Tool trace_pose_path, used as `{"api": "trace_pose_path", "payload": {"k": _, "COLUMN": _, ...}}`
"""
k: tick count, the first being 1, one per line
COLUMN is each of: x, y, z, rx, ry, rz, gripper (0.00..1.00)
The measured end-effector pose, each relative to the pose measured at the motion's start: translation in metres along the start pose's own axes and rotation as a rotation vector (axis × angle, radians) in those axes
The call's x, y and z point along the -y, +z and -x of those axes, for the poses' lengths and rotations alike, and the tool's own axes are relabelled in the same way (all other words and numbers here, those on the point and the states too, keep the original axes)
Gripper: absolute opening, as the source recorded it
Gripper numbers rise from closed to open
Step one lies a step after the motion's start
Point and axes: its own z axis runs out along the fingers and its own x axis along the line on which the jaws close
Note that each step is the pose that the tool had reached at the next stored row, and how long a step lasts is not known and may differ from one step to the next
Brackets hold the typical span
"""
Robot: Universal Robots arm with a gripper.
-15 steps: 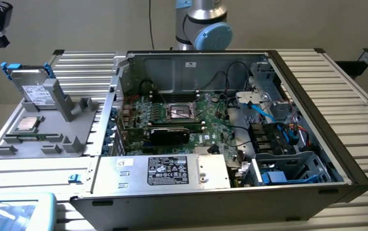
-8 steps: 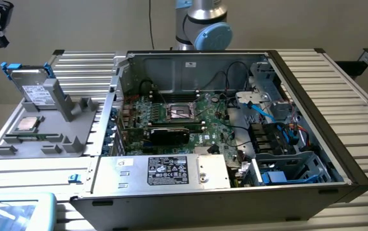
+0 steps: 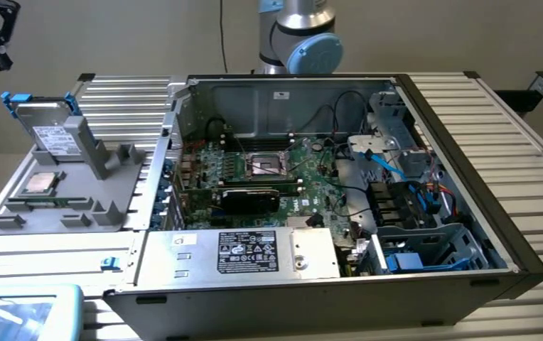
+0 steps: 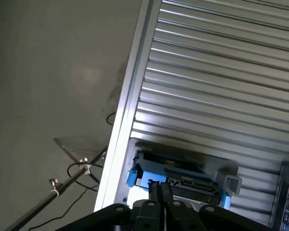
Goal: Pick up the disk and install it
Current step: 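Pick up the disk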
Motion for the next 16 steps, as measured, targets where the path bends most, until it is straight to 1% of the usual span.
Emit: {"api": "trace_pose_path", "payload": {"k": 16, "x": 0.0000, "y": 0.0008, "z": 0.0000, "rx": -0.0066, "ry": -0.291, "rz": 0.0019, "gripper": 0.11}}
